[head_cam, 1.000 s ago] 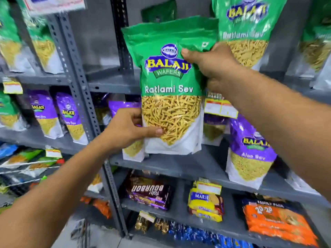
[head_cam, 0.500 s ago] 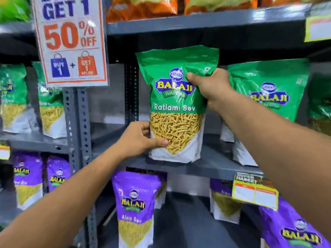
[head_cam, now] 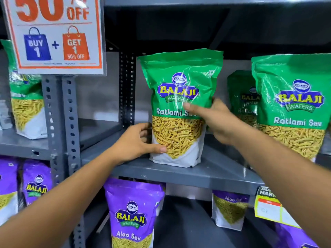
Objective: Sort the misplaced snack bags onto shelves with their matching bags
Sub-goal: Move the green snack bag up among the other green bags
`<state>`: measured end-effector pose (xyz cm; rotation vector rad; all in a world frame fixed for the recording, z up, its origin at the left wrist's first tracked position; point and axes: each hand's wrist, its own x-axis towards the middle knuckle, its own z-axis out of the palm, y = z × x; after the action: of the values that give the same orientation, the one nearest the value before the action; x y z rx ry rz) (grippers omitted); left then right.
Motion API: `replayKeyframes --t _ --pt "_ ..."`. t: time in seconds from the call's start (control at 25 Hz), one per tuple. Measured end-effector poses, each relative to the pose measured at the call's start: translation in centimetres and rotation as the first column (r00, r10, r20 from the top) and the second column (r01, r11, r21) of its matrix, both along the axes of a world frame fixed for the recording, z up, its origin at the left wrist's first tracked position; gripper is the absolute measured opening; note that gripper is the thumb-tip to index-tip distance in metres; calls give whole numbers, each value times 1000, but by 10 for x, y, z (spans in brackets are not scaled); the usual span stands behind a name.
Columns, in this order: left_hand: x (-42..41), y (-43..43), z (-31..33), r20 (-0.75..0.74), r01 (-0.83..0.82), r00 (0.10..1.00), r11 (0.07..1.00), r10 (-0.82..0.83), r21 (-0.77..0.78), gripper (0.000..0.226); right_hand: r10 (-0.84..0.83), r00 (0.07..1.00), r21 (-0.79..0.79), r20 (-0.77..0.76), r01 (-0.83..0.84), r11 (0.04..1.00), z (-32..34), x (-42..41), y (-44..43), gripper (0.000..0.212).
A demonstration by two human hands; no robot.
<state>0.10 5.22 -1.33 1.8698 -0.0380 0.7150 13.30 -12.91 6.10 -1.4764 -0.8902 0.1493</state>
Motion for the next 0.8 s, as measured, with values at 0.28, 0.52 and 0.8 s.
replayKeyframes --t 0.28,0.52,0.8 --pt "-11 5 -11 -44 -8 999 997 11 72 44 131 978 -407 163 -55 912 -77 8 -15 87" --pt "-32 30 -12 -55 -14 998 998 17 55 51 153 947 -374 281 -38 926 -86 -13 11 61" --pt "-32 28 -20 -16 -44 999 997 45 63 47 177 943 -375 282 -61 925 -88 -12 12 43"
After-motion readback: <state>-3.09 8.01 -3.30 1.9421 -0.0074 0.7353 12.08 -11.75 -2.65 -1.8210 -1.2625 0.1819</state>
